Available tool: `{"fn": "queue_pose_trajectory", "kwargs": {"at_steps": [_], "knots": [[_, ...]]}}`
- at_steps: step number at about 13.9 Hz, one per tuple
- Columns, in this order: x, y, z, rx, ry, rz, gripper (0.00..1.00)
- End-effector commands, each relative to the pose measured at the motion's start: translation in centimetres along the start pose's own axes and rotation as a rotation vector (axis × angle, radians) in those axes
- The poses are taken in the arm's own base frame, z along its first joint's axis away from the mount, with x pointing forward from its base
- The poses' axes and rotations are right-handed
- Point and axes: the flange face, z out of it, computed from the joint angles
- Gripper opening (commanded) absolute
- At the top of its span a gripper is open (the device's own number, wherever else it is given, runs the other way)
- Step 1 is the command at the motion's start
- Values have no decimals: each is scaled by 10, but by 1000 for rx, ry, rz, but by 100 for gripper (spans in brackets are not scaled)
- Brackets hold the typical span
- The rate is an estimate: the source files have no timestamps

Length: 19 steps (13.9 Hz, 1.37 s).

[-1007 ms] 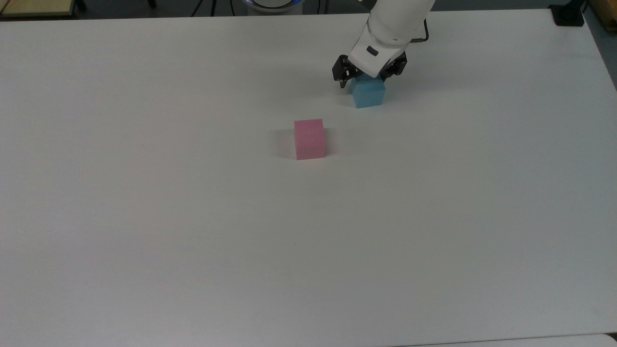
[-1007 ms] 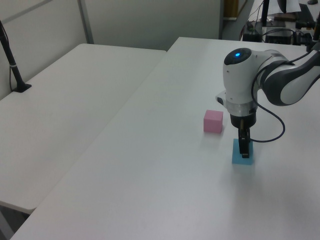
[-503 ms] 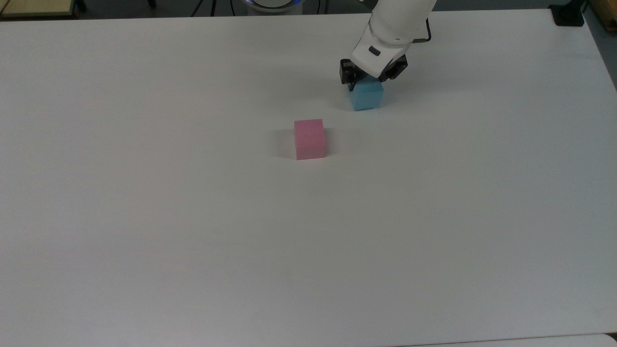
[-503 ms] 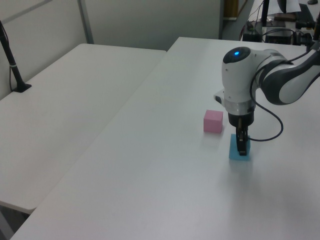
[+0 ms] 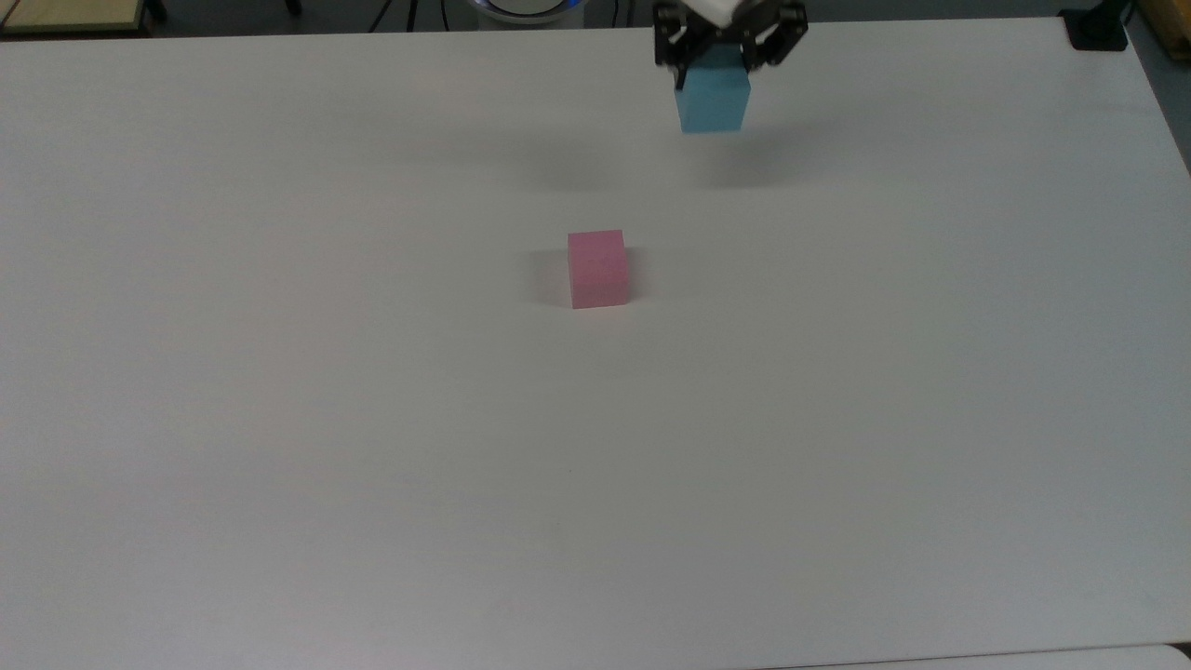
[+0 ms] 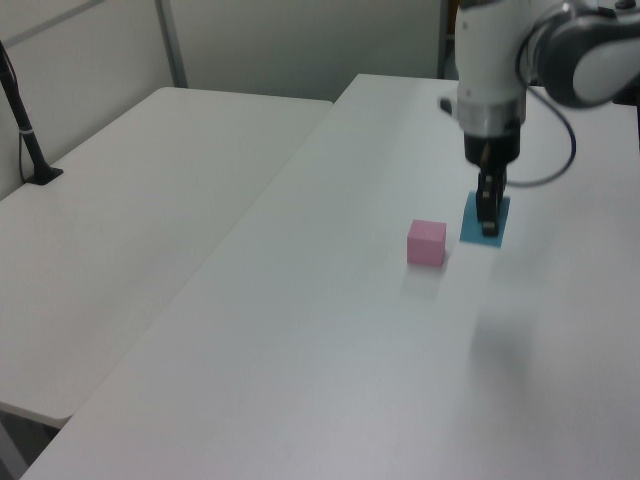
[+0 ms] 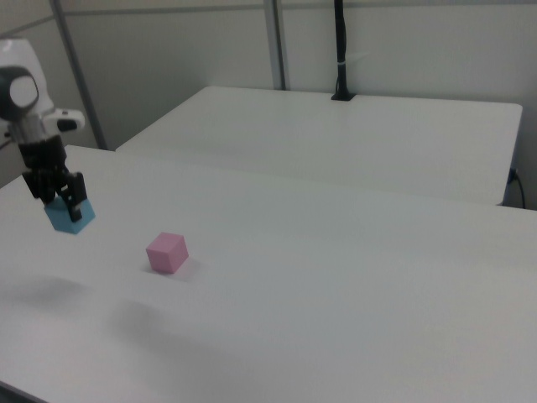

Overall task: Put blue cube on pink cube
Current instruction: 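Carry the light-blue cube over the pink cube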

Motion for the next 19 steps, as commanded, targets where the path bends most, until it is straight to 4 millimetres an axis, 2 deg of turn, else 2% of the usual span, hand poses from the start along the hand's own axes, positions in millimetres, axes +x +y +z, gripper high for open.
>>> {"fn": "queue_pose_trajectory", "kwargs": {"at_steps": [1, 2, 3, 5, 6, 7, 9, 12, 16, 18, 19], "knots": [[3, 22, -47, 26, -30, 31, 0], [3, 32, -57, 28, -23, 49, 0], [4, 35, -60, 31, -17, 53, 0], [16, 45, -73, 53, 22, 76, 0], [28, 55, -80, 68, 42, 97, 0], [46, 75, -90, 82, 72, 132, 0], [67, 90, -92, 83, 87, 151, 0], [100, 104, -71, 43, 86, 157, 0], [110, 104, -61, 39, 121, 155, 0], [117, 103, -27, 25, 91, 146, 0], [119, 103, -2, 11, 74, 138, 0]]}}
